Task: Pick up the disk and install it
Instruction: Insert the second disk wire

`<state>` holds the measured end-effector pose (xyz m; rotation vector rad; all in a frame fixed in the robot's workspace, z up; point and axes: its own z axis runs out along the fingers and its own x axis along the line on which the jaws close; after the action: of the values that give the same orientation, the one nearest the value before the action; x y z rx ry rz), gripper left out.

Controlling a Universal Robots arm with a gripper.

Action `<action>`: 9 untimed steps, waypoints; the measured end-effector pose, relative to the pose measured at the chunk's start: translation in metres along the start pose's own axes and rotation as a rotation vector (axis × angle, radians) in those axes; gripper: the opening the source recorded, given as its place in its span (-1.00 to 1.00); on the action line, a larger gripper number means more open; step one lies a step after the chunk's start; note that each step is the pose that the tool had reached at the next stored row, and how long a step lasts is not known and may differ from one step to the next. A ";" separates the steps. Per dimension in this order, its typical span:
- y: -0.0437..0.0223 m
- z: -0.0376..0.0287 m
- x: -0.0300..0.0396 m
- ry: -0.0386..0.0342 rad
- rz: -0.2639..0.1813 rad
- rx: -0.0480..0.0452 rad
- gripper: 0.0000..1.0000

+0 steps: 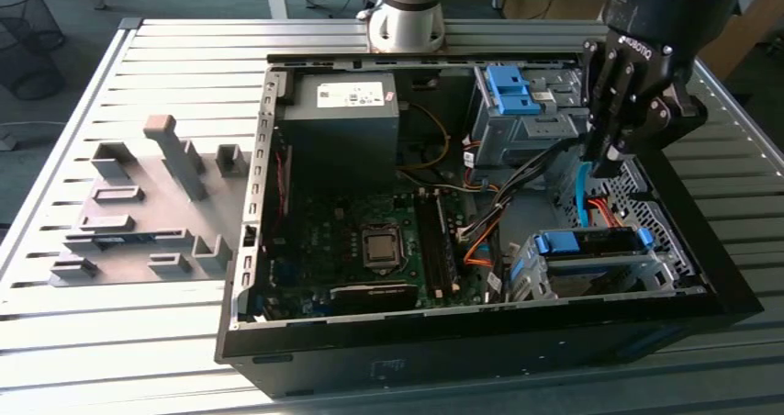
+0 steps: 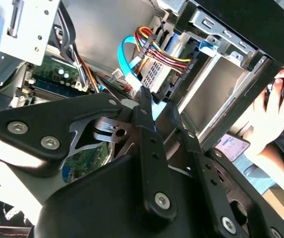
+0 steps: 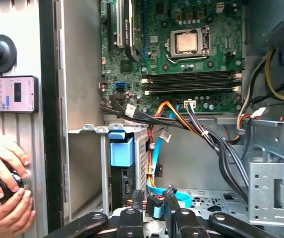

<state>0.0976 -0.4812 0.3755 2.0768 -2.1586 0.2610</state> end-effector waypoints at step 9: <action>0.0001 0.0021 -0.0010 0.0071 0.000 0.0003 -0.67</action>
<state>0.0976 -0.4807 0.3733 2.0728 -2.1546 0.2683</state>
